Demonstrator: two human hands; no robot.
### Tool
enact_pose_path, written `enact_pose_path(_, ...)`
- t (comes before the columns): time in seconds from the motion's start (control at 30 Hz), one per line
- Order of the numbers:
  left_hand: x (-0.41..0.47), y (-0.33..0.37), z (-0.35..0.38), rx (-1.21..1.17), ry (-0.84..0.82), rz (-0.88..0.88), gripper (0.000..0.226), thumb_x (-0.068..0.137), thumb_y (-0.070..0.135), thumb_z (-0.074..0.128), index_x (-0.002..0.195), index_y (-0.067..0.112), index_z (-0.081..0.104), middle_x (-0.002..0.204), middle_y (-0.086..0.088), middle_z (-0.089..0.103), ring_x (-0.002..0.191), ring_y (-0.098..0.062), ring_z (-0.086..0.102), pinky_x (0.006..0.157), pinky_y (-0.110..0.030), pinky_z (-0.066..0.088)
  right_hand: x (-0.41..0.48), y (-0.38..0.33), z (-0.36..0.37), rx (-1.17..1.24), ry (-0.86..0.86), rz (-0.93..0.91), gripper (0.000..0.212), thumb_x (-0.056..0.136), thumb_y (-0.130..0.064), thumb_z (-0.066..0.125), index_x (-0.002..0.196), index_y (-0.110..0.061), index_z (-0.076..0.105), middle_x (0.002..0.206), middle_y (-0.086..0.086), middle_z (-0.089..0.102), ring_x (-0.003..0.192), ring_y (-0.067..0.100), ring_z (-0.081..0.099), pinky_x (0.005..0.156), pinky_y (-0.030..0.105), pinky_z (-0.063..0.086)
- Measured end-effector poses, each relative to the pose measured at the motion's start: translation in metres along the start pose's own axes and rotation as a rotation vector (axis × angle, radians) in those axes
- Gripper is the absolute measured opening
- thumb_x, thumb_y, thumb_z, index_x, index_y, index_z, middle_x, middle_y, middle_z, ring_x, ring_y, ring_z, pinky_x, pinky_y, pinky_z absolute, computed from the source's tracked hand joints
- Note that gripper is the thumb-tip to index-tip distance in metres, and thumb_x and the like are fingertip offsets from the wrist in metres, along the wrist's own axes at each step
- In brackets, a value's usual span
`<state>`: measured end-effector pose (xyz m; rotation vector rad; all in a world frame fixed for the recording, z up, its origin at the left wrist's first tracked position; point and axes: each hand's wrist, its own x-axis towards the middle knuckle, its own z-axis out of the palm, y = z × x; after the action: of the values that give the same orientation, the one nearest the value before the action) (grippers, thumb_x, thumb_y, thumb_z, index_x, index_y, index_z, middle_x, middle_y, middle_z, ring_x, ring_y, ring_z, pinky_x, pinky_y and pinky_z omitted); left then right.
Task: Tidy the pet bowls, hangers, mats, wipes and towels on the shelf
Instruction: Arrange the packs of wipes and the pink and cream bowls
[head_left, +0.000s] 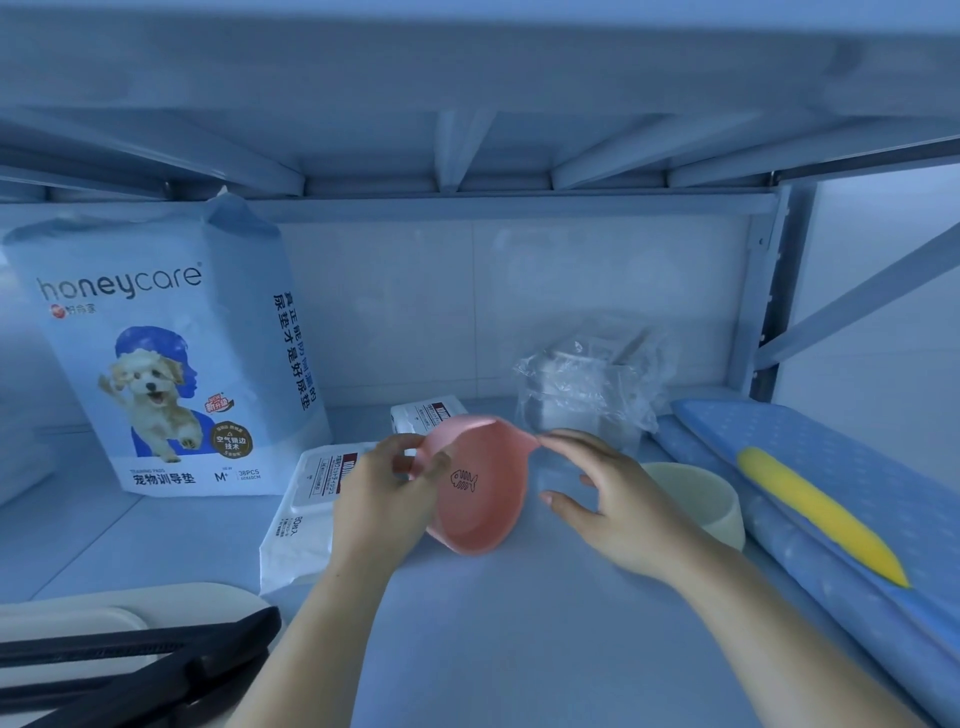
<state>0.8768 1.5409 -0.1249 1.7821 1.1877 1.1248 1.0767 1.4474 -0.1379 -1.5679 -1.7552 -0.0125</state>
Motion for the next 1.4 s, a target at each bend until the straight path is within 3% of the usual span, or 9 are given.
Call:
enact_pose_path(0.1,0.001,-0.001,0.0,-0.07,0.006,-0.068,0.028,0.064,0.051,0.057,0.085,0.033,0.062,0.084,0.009,0.069,0.083,-0.02,0.066,0.077,-0.045,0.056,0.0,0.0,0.0,-0.011,0.004,0.005,0.051,0.089,-0.028,0.06,0.137,-0.026,0.043,0.138,-0.02,0.041,0.125,-0.01,0.036,0.104,0.015,0.034)
enact_pose_path(0.23,-0.001,0.001,0.001,-0.114,-0.028,-0.15,0.037,0.066,0.048,0.059,0.091,0.021,0.065,0.088,0.001,0.067,0.077,-0.024,0.067,0.069,-0.045,0.059,0.0,0.0,0.001,-0.03,-0.026,0.007,0.051,0.089,-0.03,0.059,0.137,-0.027,0.043,0.14,-0.019,0.04,0.128,-0.007,0.035,0.106,0.021,0.035)
enact_pose_path(0.37,0.0,-0.001,0.004,-0.071,-0.089,-0.195,0.023,0.087,0.033,0.057,0.087,0.011,0.065,0.068,-0.004,0.061,0.06,-0.024,0.064,0.067,-0.046,0.059,-0.001,0.0,0.002,-0.063,-0.086,0.022,0.045,0.089,-0.036,0.058,0.133,-0.029,0.049,0.136,-0.023,0.044,0.122,-0.011,0.038,0.101,0.015,0.036)
enact_pose_path(0.6,0.004,-0.012,0.006,0.12,-0.109,-0.136,0.041,0.09,0.037,0.047,0.059,0.01,0.046,0.061,-0.01,0.057,0.075,-0.034,0.067,0.076,-0.049,0.056,-0.003,-0.002,0.004,-0.082,-0.247,0.078,0.039,0.084,-0.051,0.06,0.12,-0.036,0.059,0.121,-0.023,0.058,0.11,-0.009,0.049,0.094,0.014,0.039)
enact_pose_path(0.73,0.004,-0.013,0.007,0.182,-0.106,-0.057,0.046,0.092,0.037,0.042,0.066,0.001,0.052,0.07,-0.018,0.062,0.076,-0.035,0.067,0.072,-0.05,0.056,-0.004,-0.006,0.005,-0.092,-0.277,0.04,0.035,0.083,-0.044,0.066,0.117,-0.034,0.063,0.118,-0.022,0.06,0.109,-0.008,0.05,0.097,0.014,0.038)
enact_pose_path(0.87,0.006,-0.018,0.01,0.189,-0.115,-0.029,0.052,0.084,0.048,0.038,0.071,0.001,0.058,0.072,-0.018,0.065,0.075,-0.034,0.066,0.07,-0.048,0.057,-0.004,-0.011,0.005,-0.076,-0.272,-0.02,0.026,0.084,-0.032,0.069,0.109,-0.025,0.069,0.112,-0.016,0.066,0.107,-0.004,0.052,0.093,0.011,0.038)
enact_pose_path(0.97,0.003,-0.015,0.012,0.239,-0.114,-0.007,0.048,0.094,0.039,0.04,0.067,0.002,0.054,0.072,-0.017,0.064,0.074,-0.034,0.064,0.068,-0.041,0.056,-0.003,-0.013,0.006,-0.073,-0.278,-0.03,0.017,0.084,-0.027,0.069,0.1,-0.023,0.071,0.104,-0.014,0.068,0.102,-0.002,0.055,0.09,0.014,0.041)
enact_pose_path(1.13,-0.003,-0.01,0.012,0.446,-0.171,0.027,0.042,0.095,0.027,0.041,0.058,0.009,0.043,0.06,-0.007,0.051,0.051,-0.02,0.043,0.046,-0.026,0.029,-0.003,-0.013,0.002,-0.09,-0.288,-0.002,0.003,0.083,-0.024,0.069,0.085,-0.023,0.071,0.079,-0.022,0.062,0.085,-0.003,0.057,0.08,0.018,0.045)
enact_pose_path(1.4,-0.004,-0.013,0.014,0.47,-0.346,0.041,0.033,0.094,0.035,0.044,0.075,0.011,0.055,0.07,-0.002,0.056,0.061,-0.019,0.048,0.055,-0.027,0.034,-0.003,-0.012,-0.003,-0.141,-0.323,0.019,0.005,0.083,-0.023,0.069,0.087,-0.025,0.072,0.075,-0.026,0.056,0.08,-0.008,0.054,0.076,0.009,0.04)
